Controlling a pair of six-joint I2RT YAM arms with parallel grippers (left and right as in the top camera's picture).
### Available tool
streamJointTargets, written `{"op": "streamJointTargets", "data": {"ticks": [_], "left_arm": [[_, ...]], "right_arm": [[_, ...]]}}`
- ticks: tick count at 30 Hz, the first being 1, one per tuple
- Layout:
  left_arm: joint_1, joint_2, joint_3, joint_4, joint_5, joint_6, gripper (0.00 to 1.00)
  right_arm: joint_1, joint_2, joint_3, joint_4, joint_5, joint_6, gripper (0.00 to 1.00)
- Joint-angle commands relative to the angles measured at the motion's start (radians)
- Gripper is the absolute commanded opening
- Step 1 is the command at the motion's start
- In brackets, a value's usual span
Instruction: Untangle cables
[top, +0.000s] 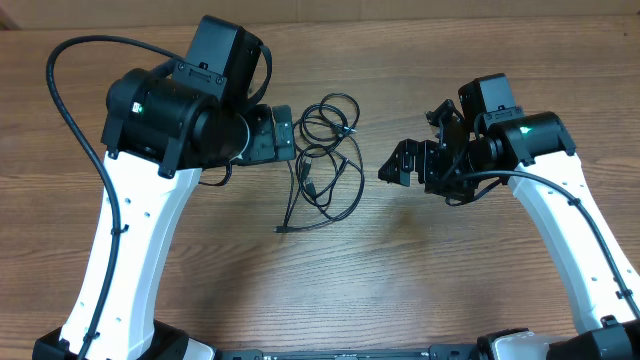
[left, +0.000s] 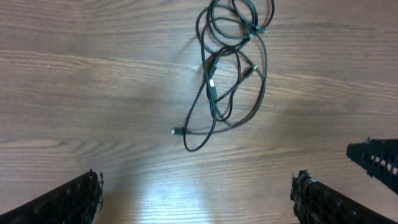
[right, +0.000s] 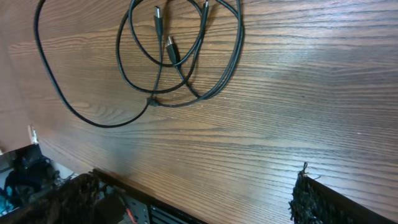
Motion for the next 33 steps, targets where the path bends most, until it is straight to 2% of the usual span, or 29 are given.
{"op": "streamJointTargets", "data": {"ticks": [1,4,7,9,12,20,24,29,33], "left_arm": [[-0.001,-0.011,-0.005,0.026,-0.017,-0.013,0.99],[-0.001,-0.011,-0.005,0.036,-0.031,-0.013,1.0],[0.0,-0.011,-0.005,0.036,-0.113,-0.015,1.0],[0.0,-0.011,-0.005,0.024,-0.261,-0.134,1.0],[0.0,-0.011,-0.005,0.019,-0.325,-0.207,0.99],[0.002,-0.01,-0.005,0.013,-0.328,-0.2,1.0],[0.013,-0.01,-0.005,0.01,-0.31,-0.191,0.99],[0.051,-0.01,-0.005,0.008,-0.188,-0.037,1.0],[0.08,-0.01,-0.005,0.003,-0.136,0.01,0.99]], "right_arm": [[0.004,-0.004,0.011,0.01,-0.045,0.001,1.0],[0.004,-0.004,0.011,0.021,-0.103,0.001,1.0],[0.004,-0.004,0.011,0.039,-0.144,0.002,1.0],[0.005,-0.004,0.011,0.043,-0.148,0.001,1.0],[0.011,-0.004,0.011,0.046,-0.148,0.001,1.0],[0.1,-0.003,0.01,0.122,-0.144,0.001,1.0],[0.177,0.001,0.01,0.173,-0.052,0.002,1.0],[0.261,0.016,0.01,0.22,-0.007,0.005,1.0],[0.297,0.043,0.01,0.248,-0.008,0.006,1.0]]}}
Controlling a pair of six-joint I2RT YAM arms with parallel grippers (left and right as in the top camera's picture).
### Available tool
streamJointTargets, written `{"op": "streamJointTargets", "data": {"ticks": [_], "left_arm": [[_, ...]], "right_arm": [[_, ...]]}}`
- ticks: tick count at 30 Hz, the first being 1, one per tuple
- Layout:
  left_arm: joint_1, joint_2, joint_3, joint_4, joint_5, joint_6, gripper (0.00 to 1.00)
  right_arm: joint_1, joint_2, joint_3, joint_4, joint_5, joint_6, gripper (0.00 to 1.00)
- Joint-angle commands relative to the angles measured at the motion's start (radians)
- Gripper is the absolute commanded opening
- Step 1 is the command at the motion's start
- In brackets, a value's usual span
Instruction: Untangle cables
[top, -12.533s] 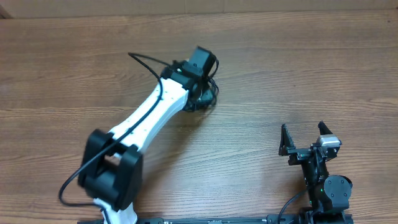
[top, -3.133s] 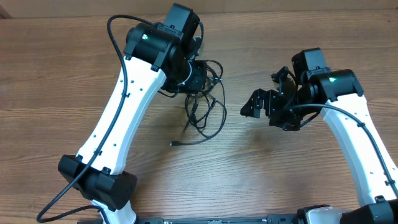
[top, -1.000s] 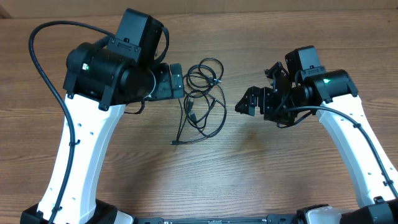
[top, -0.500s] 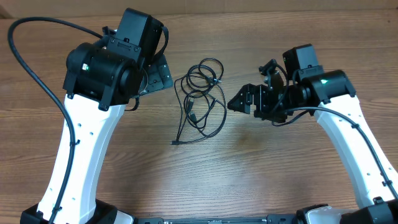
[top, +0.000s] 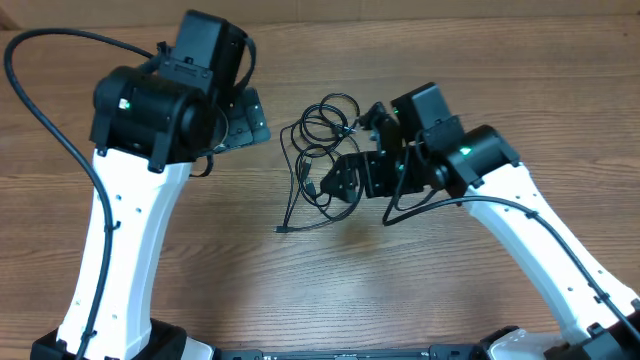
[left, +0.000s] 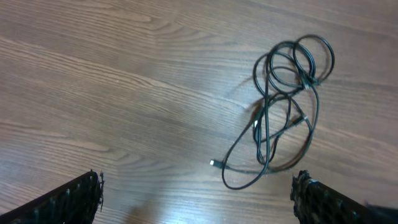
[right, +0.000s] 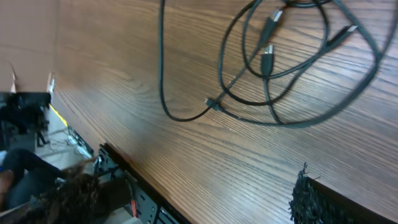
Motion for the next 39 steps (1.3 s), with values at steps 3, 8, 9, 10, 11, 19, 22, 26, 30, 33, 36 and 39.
{"op": "streamJointTargets", "data": {"ticks": [3,8,9,10,11,19,22,26,30,33,36,39], "left_arm": [[0.028,-0.01,-0.005,-0.006,0.102,0.126,0.99],[0.028,-0.004,-0.005,-0.006,0.139,0.151,1.0],[0.028,-0.002,-0.005,-0.006,0.136,0.151,0.99],[0.029,-0.001,-0.005,-0.006,0.125,0.15,1.0],[0.029,0.001,-0.005,-0.006,0.11,0.149,1.0],[0.097,0.001,-0.005,0.003,0.052,-0.077,1.0],[0.112,0.002,-0.005,-0.008,0.074,-0.085,1.0],[0.112,0.002,-0.005,-0.028,0.069,-0.065,1.0],[0.111,0.004,-0.005,-0.026,0.13,-0.105,0.99],[0.111,0.007,-0.006,-0.028,0.185,-0.107,0.99],[0.111,0.007,-0.006,-0.028,0.188,-0.104,1.0],[0.111,0.007,-0.006,-0.028,0.219,-0.104,0.99]], "right_arm": [[0.037,0.049,0.01,0.019,0.025,0.035,1.0],[0.037,0.06,0.01,0.027,0.024,0.052,1.0],[0.037,0.06,0.01,0.029,0.02,0.053,1.0],[0.037,0.06,0.01,0.031,0.013,0.056,1.0],[0.037,0.06,0.01,0.034,0.003,0.056,1.0],[0.037,0.061,0.01,0.084,-0.036,0.086,0.94],[0.037,0.061,0.01,0.116,-0.036,0.086,0.91],[0.037,0.061,0.01,0.177,-0.036,0.11,0.88],[0.041,0.062,0.01,0.239,-0.027,0.161,0.83],[0.061,0.063,0.01,0.285,-0.005,0.186,0.82],[0.078,0.063,0.01,0.288,0.026,0.186,0.82],[0.091,0.063,0.01,0.279,0.049,0.186,0.82]]}}
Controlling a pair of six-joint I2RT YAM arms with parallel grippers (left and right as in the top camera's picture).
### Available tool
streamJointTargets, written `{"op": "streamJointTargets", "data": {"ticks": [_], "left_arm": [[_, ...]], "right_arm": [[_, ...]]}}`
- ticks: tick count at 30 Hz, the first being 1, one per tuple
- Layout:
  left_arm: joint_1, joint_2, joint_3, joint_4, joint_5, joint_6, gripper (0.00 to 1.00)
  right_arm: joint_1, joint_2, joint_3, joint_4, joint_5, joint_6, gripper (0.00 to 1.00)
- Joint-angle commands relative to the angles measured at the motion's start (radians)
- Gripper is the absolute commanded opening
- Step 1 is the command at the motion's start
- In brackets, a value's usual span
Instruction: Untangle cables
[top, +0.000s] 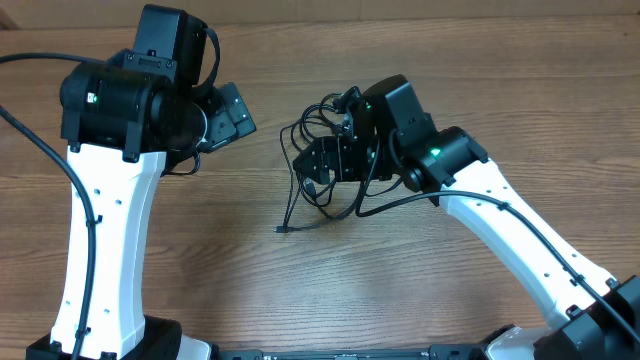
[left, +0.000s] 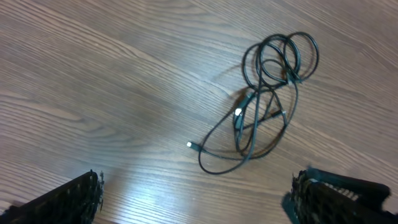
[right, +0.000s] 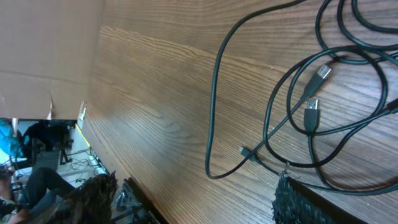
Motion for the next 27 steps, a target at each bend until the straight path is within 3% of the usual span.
{"op": "streamJointTargets", "data": {"ticks": [1,7,21,27], "left_arm": [[-0.001,0.006,-0.006,-0.002,0.056,-0.014,0.99],[0.003,0.006,-0.006,-0.002,0.04,0.028,1.0],[0.192,0.016,-0.006,-0.002,0.038,0.035,0.99],[0.225,0.016,-0.006,-0.002,0.038,0.104,0.99]], "right_arm": [[0.018,-0.001,0.01,-0.003,0.038,0.013,0.82],[0.022,-0.001,0.01,0.001,0.037,0.013,0.83],[0.022,-0.001,0.01,-0.019,0.037,0.013,0.88],[0.022,-0.001,0.01,-0.022,0.037,0.013,0.88]]}}
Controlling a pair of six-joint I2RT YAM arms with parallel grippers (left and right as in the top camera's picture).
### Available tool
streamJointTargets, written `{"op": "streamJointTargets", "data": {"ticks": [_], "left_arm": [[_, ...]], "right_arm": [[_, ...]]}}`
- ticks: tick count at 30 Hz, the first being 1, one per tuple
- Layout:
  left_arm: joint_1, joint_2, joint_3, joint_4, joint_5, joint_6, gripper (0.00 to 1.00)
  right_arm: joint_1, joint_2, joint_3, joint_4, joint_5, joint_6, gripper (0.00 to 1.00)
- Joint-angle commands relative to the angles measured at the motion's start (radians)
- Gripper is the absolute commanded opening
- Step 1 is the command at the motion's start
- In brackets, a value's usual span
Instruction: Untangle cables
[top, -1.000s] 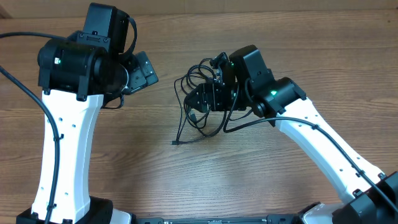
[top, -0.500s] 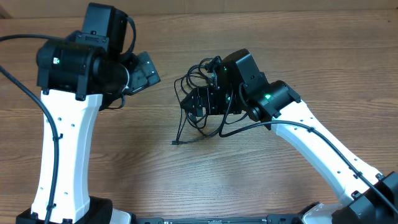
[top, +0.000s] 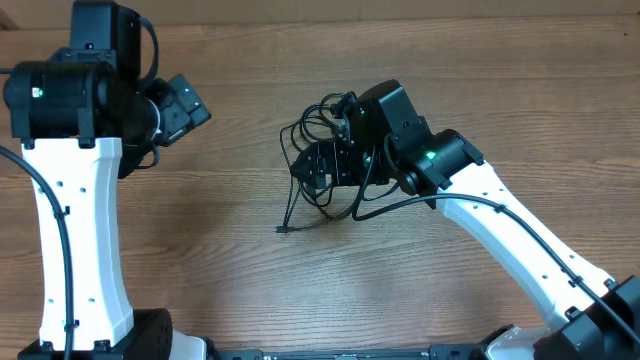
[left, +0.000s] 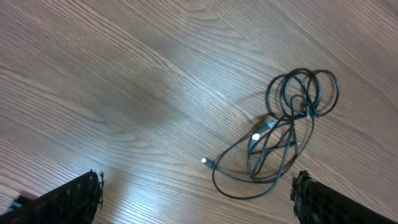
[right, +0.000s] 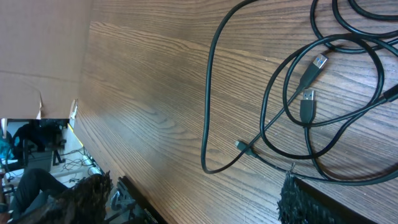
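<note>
A tangle of thin black cables (top: 327, 112) lies at the table's centre, with one loose end (top: 283, 230) trailing toward the front. In the left wrist view the tangle (left: 289, 118) lies far ahead, its small plug (left: 205, 161) nearest. My right gripper (top: 320, 166) hangs open over the tangle's lower loops. In its own view two USB plugs (right: 307, 102) and a small connector (right: 242, 146) lie just ahead of the open right gripper (right: 193, 202). My left gripper (top: 186, 104) is open, well left of the cables, holding nothing.
Wooden table (top: 200, 260) with the two white arms standing at its left and right sides. Past the table's edge in the right wrist view are a cardboard wall (right: 37, 43) and room clutter.
My left arm has drawn farther to the left, away from the tangle. The right gripper stays open over the cables, shifted only slightly. The cables lie as before.
At first my left gripper stood right beside the tangle and my right gripper was off to the right, both open. Then the right one was at the tangle's right edge and the left had backed off. Later the right hung over the loops, the left farther away still.
</note>
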Motion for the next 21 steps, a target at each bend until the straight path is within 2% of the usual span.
{"op": "streamJointTargets", "data": {"ticks": [1,7,12,21], "left_arm": [[0.013,0.006,-0.006,-0.002,0.0,0.066,1.0],[0.012,0.006,-0.006,-0.002,0.001,0.066,1.0],[0.012,0.006,-0.006,-0.002,0.001,0.066,1.0],[0.012,0.006,-0.006,-0.002,0.001,0.066,0.99]], "right_arm": [[0.006,-0.001,0.01,0.003,0.007,0.003,0.88],[0.006,-0.001,0.01,0.003,0.007,0.003,0.89],[0.006,-0.001,0.01,0.007,0.001,0.003,1.0],[0.006,-0.001,0.01,0.01,-0.027,0.003,1.0]]}}
